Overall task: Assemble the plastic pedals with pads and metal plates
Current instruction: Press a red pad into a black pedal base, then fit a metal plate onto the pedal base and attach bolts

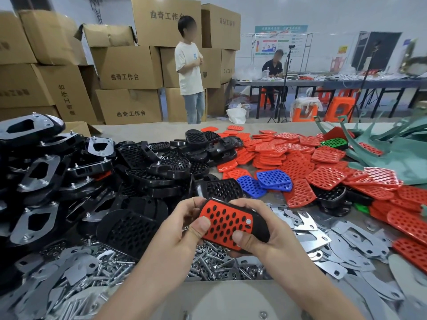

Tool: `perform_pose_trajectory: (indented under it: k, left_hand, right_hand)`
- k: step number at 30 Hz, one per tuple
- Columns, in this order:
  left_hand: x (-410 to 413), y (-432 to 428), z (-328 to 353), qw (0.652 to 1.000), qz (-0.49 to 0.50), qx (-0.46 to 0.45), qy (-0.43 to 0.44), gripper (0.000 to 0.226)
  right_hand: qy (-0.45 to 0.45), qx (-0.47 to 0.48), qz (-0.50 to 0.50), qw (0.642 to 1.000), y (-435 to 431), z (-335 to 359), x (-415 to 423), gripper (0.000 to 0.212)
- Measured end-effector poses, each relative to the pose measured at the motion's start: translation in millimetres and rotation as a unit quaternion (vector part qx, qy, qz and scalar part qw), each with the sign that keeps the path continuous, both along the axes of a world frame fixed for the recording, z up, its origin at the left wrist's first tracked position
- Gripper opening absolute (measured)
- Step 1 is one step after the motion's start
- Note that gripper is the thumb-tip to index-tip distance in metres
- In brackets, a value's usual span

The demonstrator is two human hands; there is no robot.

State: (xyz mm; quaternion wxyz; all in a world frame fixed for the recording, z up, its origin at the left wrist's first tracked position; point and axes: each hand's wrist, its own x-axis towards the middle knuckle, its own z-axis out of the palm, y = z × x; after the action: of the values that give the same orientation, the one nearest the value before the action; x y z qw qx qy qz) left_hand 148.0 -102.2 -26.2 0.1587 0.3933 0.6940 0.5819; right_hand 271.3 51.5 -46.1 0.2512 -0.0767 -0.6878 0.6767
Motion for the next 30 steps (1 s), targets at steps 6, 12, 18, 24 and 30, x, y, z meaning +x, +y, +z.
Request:
perform_pose_trajectory:
  k: [6,12,18,24,30]
  left_hand:
    - [2.0,7.2,-7.9,0.998,0.064,0.001,-0.001,0.011]
    - [1.4,4.6,2.7,0.998,0.033,0.054,-0.024,0.015]
    - [5.2,8.2,-2.9,0.995,0.079,0.029,0.046,0.031]
    - [6.5,2.9,-3.3,0.979,0.065,0.048,0.186,0.040]
    - [0.3,-1.0,4.7,0.951,0.076,0.071,0.292,0.071]
  right_hand:
    - [-0.011,0.024,0.000,1.000,-4.4,3.0,-2.0,0.051]
    - [-0.004,-0.022,-0.035,0.999,-0.3,1.2,-4.2,0.052]
    - [-0.006,-0.114,-0.056,0.992,-6.3,2.7,-8.1,0.059]
    - [0.015,-0.499,0.105,0.860,-4.8,12.9,0.1,0.085]
    - [-0.043,-0.456,0.153,0.876,-4.0,16.5,4.9,0.044]
